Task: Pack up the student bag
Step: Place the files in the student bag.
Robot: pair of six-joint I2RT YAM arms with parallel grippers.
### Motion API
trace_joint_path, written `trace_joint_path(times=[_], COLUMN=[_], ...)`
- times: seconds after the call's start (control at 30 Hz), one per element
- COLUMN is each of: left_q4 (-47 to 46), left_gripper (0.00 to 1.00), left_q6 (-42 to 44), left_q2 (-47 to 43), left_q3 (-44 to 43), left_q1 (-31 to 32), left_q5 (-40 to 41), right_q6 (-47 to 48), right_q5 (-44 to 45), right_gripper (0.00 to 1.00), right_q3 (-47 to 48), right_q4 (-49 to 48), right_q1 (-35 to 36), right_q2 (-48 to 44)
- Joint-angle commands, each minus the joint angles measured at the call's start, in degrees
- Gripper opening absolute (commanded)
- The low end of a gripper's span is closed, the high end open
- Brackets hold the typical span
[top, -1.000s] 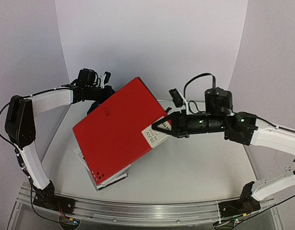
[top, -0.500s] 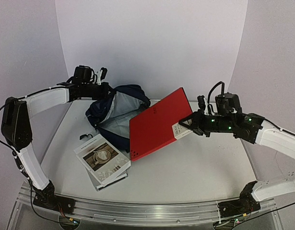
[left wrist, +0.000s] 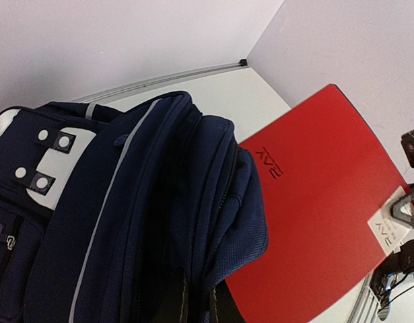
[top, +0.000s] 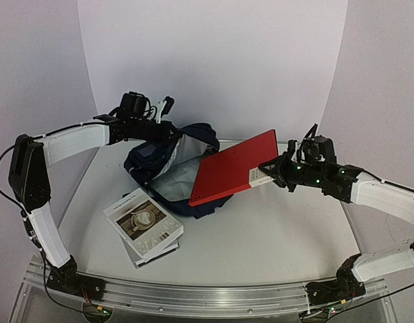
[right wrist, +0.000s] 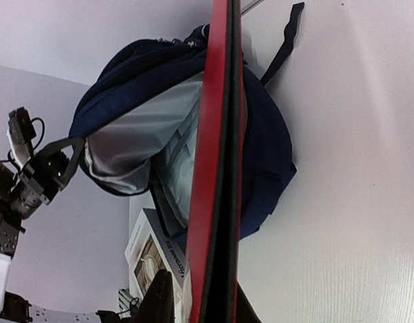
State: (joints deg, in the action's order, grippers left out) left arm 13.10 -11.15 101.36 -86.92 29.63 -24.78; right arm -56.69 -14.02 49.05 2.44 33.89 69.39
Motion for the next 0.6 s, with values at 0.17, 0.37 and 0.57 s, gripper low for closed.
trace_joint_path(times=[0.17,0.37,0.57], left_q4=[-17.28,-17.05,-17.0], left_gripper=[0.0,0.0,0.0], left_q6=[-0.39,-0.92,-0.04], left_q2=[-0.46,1.84,2.44], left_q3=[-9.23,-11.6,-13.59], left_q1=[3.91,6.08,7.95], left_q5=[-9.24,-11.14,-11.72], right_q6=[-9.27,-12.38,-12.68], right_q5=[0.69,-0.62,0.14], right_gripper=[0.0,0.0,0.0], right_q3=[-2.52,-3.9,-5.29], right_q4=[-18.73,-27.49,-32.54], right_q1=[-4.22,-4.37,-4.43], right_q2=[1.71,4.06,3.63])
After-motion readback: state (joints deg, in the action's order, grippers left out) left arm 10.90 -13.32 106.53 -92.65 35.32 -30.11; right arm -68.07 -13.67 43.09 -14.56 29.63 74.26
